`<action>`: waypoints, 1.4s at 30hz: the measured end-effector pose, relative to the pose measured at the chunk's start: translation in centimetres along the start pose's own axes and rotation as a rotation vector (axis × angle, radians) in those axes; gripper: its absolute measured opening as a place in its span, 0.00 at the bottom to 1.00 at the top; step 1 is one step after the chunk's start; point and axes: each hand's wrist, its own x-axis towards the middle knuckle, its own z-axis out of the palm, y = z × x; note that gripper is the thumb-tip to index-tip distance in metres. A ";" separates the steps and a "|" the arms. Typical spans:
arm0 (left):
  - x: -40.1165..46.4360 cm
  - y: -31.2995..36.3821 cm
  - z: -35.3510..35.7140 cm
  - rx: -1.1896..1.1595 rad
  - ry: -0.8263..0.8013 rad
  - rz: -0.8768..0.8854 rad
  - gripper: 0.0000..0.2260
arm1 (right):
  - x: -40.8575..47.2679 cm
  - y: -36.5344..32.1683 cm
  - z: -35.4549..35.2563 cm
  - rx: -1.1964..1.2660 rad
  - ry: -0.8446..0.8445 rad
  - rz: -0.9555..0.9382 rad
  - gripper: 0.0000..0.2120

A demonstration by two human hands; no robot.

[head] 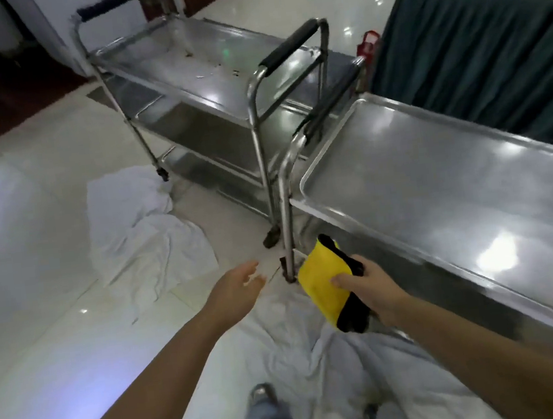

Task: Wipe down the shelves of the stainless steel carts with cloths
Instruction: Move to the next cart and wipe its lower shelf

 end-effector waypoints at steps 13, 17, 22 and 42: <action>13.4 -12.2 11.5 0.297 -0.317 0.067 0.24 | 6.5 20.3 -1.2 -0.035 0.561 0.309 0.21; 18.6 -17.6 21.4 0.383 -0.360 0.063 0.26 | 11.6 30.5 -3.8 -0.050 0.629 0.282 0.15; 26.1 -24.2 34.1 0.536 -0.386 0.154 0.27 | 18.9 43.3 -9.1 -0.096 0.739 0.283 0.11; 43.2 -31.8 51.8 0.942 -0.149 0.362 0.36 | 33.4 61.0 -14.9 -0.932 0.851 -0.223 0.15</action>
